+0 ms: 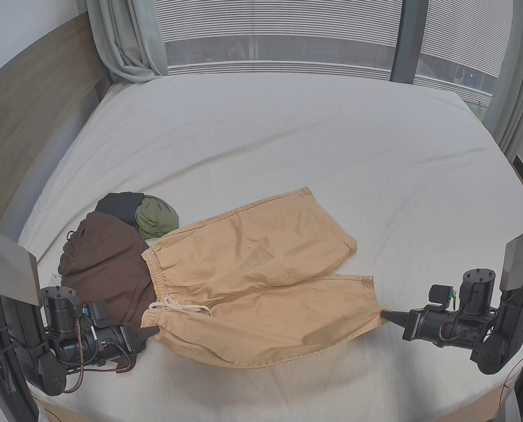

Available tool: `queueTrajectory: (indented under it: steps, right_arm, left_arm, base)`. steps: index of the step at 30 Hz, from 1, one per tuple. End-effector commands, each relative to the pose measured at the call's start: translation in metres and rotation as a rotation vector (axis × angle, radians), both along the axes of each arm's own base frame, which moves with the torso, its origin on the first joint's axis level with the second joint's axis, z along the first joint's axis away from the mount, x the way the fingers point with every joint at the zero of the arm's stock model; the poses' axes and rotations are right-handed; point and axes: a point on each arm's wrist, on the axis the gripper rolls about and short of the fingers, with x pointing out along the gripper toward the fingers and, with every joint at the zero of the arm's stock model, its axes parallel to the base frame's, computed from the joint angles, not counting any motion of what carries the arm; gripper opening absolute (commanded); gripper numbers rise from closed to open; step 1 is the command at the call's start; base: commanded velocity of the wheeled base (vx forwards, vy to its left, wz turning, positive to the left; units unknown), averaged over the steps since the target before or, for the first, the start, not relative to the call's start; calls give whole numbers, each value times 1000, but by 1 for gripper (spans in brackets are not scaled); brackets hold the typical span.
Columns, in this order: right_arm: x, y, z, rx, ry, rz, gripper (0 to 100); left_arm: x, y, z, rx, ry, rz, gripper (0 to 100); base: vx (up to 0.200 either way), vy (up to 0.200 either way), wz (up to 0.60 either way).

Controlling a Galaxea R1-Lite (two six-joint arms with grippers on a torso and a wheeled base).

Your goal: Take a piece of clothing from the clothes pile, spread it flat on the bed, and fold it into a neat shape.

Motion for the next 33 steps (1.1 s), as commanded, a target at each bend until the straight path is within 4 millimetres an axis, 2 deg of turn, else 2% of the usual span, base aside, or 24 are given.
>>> queueTrajectory:
  steps: [1, 10, 17, 24, 33]
  right_arm:
    - [2, 1, 3, 4, -18, 2, 0]
    - [14, 4, 12, 37, -76, -6, 0]
    - [33, 10, 28, 102, -149, -20, 0]
    - [48, 12, 41, 144, -168, -37, 0]
    - [67, 16, 55, 146, -165, -40, 0]
  left_arm:
    - [-4, 0, 0, -1, 17, 2, 0]
    - [-2, 1, 1, -19, 18, 17, 0]
    - [4, -1, 8, -67, 1, 41, 0]
    - [12, -2, 21, -141, -33, 86, 0]
    - [16, -1, 21, -156, -32, 100, 0]
  base:
    - [0, 0, 0]
    - [0, 0, 0]
    - [0, 0, 0]
    - [0, 0, 0]
    - [0, 0, 0]
